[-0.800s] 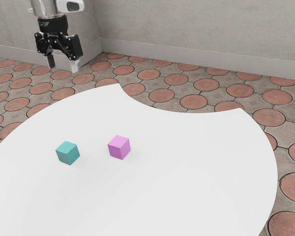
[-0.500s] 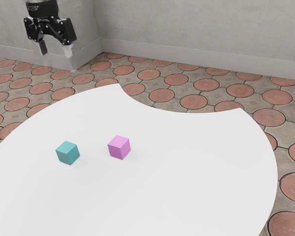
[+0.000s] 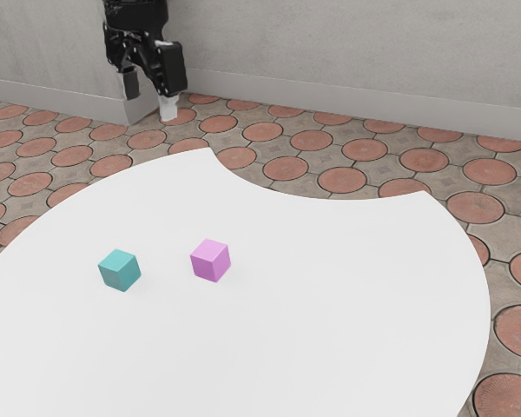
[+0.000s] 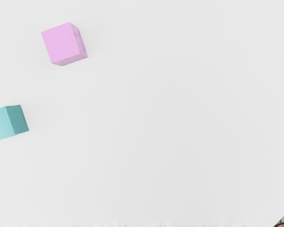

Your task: Pick up the blue block with one arm, and put the blue block on the pink block with one arm

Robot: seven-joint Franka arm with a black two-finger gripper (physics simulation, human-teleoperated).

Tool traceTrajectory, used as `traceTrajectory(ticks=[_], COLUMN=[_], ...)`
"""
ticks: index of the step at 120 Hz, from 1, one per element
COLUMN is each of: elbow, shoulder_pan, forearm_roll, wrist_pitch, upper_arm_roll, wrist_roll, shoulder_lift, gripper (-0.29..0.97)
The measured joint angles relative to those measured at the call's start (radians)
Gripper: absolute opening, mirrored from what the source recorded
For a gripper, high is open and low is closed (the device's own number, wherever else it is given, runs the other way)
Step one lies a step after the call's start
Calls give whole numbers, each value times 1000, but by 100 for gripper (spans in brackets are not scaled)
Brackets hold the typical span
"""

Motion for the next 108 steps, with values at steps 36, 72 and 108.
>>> traceTrajectory(ticks=[36,72,108], elbow=[-668,-882,-981], shoulder_pan=[226,285,294], forearm_roll=[5,-18,-34], wrist_pitch=[385,696,994], upper_arm_roll=[184,294,294], wrist_roll=[84,189,284], shoulder_lift=[-227,-127,-40], gripper=[68,68,68])
